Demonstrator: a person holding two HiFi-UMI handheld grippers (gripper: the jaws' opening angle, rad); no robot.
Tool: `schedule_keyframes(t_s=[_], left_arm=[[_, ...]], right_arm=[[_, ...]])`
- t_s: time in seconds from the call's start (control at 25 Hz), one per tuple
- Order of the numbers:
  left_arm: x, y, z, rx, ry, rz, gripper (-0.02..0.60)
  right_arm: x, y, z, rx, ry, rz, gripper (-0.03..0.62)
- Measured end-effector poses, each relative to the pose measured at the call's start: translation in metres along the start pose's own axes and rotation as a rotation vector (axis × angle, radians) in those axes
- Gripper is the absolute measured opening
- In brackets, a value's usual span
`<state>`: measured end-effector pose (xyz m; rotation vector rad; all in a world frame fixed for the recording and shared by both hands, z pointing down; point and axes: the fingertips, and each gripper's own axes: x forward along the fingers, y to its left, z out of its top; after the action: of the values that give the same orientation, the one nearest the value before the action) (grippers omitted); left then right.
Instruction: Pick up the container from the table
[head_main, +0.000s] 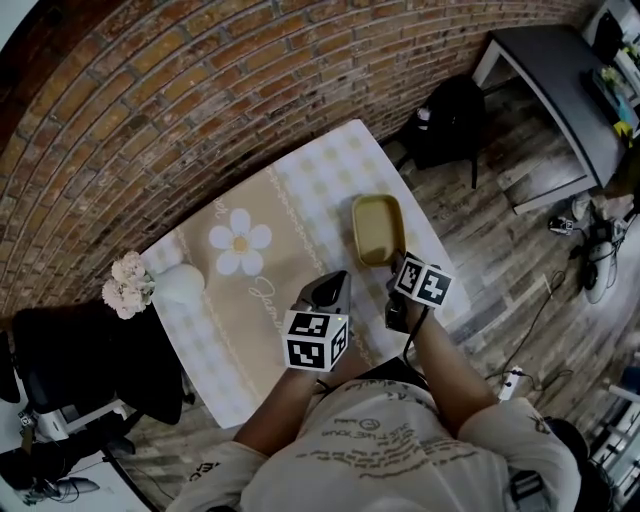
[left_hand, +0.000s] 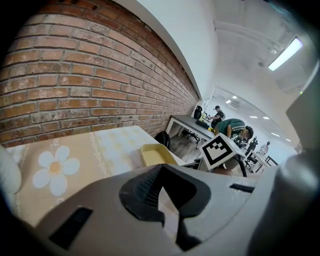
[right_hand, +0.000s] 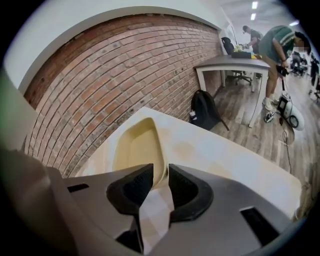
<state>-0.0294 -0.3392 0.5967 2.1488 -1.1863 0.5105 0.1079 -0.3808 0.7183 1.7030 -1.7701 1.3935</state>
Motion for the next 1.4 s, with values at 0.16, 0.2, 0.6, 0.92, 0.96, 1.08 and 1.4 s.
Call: schedule_keyframes(t_s=[0.16, 0.2, 0.6, 0.92, 0.96, 1.08, 1.4], left_arm=[[-0.002, 0.001, -0.001, 0.002, 0.001, 0.005, 0.003], [-0.003, 0.001, -0.001, 0.002, 0.001, 0.005, 0.003], [-0.008, -0.004, -0.001, 0.007, -0.008, 0.005, 0.003], [-0.013, -0.01, 0.0, 0.015, -0.018, 0.009, 0.003], [-0.014, -0.011, 0.0, 0.016, -0.02, 0.01, 0.003], [-0.018, -0.015, 0.001, 0.017, -0.027, 0.011, 0.003], [-0.023, -0.025, 0.004, 0.017, -0.054, 0.015, 0.003]], right_arm=[[0.005, -0.001, -0.002, 0.054, 0.035, 0.0, 0.094], [0.005, -0.001, -0.002, 0.055, 0.04, -0.003, 0.094], [0.002, -0.001, -0.006, 0.038, 0.06, -0.02, 0.025], [-0.006, 0.0, -0.005, 0.028, 0.051, -0.017, 0.025], [-0.008, 0.0, -0.004, 0.027, 0.049, -0.017, 0.025], [-0.014, 0.001, -0.003, 0.022, 0.047, -0.015, 0.025], [-0.036, 0.002, 0.009, 0.024, 0.021, -0.002, 0.025]])
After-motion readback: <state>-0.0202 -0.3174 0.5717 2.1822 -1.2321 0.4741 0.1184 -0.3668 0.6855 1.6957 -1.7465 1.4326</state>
